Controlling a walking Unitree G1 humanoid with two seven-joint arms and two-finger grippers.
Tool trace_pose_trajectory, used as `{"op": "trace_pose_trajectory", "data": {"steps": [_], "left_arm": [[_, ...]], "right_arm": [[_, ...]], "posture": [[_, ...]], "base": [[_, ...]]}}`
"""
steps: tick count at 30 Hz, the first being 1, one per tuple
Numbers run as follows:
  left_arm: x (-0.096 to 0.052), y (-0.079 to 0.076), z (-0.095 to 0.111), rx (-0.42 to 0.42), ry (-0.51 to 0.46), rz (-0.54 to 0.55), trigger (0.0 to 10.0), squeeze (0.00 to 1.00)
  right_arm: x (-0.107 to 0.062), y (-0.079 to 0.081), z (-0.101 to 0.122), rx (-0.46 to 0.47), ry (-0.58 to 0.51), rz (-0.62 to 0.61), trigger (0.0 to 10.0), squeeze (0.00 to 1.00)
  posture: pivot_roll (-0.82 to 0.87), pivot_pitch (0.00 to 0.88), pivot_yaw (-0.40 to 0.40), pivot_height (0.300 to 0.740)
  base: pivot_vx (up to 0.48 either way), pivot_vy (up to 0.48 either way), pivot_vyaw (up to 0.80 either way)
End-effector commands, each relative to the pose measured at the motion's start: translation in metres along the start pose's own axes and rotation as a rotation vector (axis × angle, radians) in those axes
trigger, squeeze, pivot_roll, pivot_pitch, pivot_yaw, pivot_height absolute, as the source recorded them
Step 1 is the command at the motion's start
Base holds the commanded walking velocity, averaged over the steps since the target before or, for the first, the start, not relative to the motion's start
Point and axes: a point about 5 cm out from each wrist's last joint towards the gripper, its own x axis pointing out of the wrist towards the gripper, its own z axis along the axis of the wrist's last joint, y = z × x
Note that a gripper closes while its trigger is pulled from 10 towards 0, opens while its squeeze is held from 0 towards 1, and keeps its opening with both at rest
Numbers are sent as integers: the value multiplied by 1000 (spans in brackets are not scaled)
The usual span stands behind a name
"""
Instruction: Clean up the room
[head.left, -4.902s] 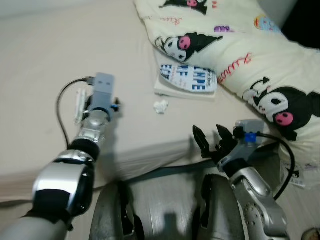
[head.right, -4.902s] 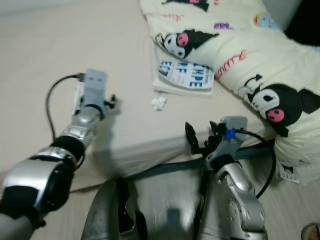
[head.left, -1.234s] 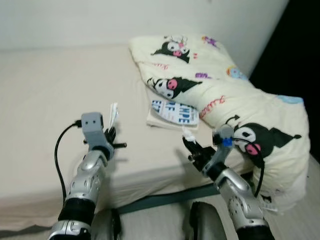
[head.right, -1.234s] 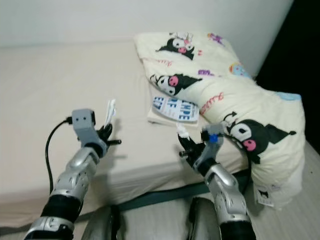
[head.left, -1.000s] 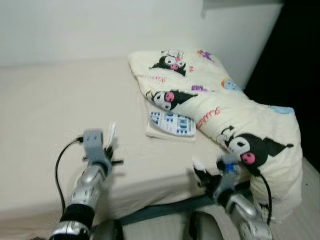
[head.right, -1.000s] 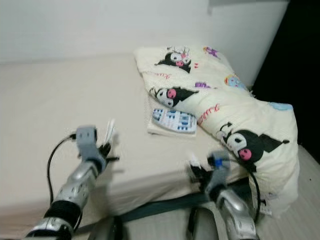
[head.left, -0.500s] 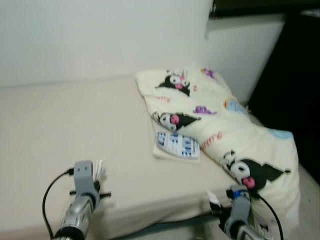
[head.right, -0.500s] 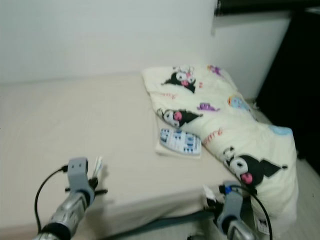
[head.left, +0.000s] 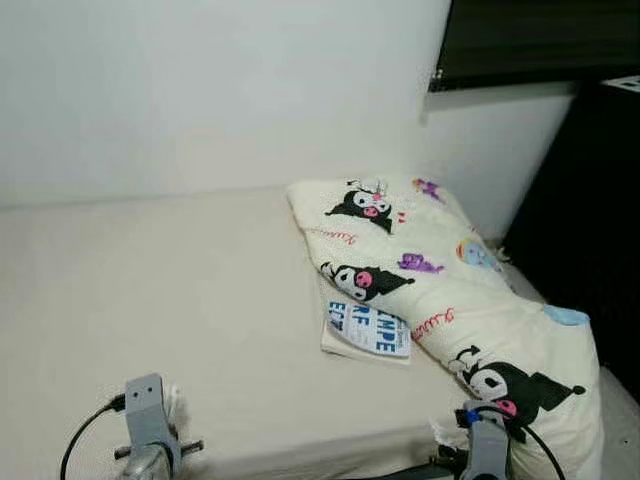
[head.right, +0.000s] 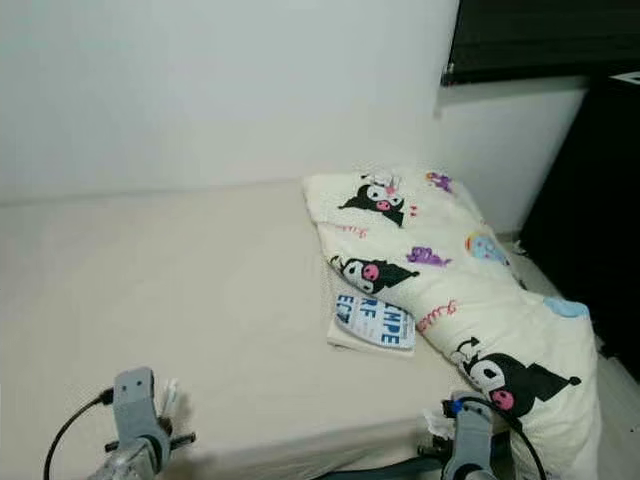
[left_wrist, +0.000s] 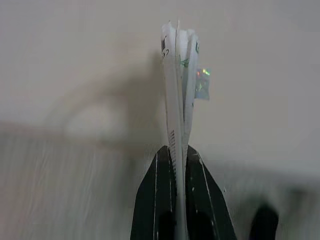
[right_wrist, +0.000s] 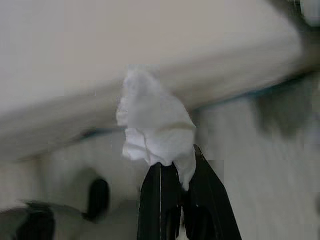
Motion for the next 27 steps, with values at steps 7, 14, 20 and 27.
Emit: {"op": "trace_pose_trajectory", "data": {"steps": [7,14,20,27], "left_arm": [[-8,19,-38,91,114,11,10000,0],[-9,24,-40,153,110,-12,10000,0],[-7,19,-34,165,96,-24,10000,0],[-6,13,-28,164,76,-44,10000,0]], "right_arm": [[-12,-2,-43,13,146,-44,10000,0],[-13,3,-49,36,150,-39,10000,0],[-11,4,-44,40,134,-33,10000,0],[-7,7,-37,27,118,-14,10000,0]], "posture": [[78,17,7,724],[85,18,16,724],[89,16,16,724],[100,17,12,724]], "base": [[-178,0,800],[0,0,800],[0,0,800],[0,0,800]]}}
